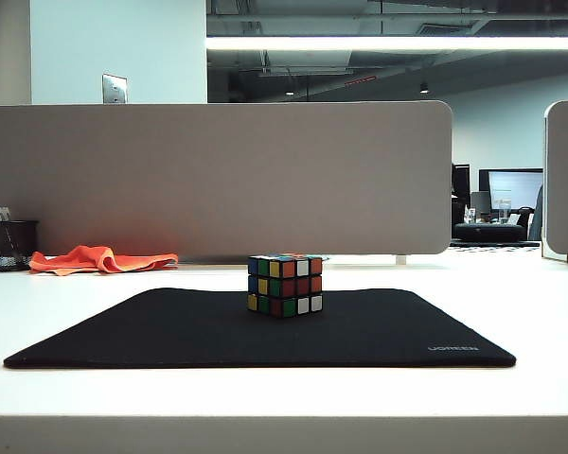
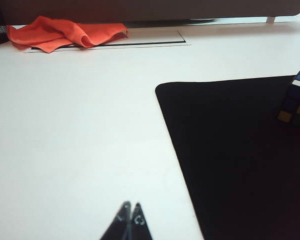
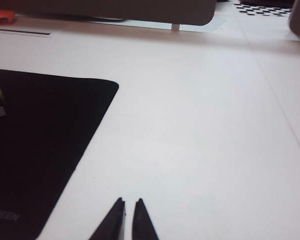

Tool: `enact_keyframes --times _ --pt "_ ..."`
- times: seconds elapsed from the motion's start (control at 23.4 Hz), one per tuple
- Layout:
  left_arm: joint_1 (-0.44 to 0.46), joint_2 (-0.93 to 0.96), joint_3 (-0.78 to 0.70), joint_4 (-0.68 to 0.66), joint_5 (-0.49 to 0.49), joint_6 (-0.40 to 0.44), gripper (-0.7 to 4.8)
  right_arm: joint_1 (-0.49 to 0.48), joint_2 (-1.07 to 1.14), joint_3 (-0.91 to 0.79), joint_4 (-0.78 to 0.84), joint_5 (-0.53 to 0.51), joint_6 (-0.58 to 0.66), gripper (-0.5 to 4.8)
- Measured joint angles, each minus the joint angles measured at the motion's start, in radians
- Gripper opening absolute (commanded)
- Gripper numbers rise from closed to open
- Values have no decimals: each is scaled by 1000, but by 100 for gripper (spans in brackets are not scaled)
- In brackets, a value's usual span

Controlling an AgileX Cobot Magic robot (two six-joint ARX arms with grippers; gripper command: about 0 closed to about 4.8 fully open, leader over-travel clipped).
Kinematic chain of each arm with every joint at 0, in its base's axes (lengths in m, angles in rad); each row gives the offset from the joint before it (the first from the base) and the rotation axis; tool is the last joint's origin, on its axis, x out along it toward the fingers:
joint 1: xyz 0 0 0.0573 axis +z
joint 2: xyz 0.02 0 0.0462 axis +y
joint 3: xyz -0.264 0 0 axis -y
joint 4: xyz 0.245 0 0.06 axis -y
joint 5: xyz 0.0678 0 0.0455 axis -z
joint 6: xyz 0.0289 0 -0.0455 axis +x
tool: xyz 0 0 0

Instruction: Pick up the cube on the right side of the mouse pad, then place it in the center of the mouse pad.

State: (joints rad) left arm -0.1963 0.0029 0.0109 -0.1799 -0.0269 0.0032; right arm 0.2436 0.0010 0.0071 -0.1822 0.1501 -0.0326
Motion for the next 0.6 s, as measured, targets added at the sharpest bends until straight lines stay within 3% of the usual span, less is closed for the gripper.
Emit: enact_keyframes --times 0.6 --pt "0 0 0 0 0 -45 -6 1 0 0 -3 -16 2 40"
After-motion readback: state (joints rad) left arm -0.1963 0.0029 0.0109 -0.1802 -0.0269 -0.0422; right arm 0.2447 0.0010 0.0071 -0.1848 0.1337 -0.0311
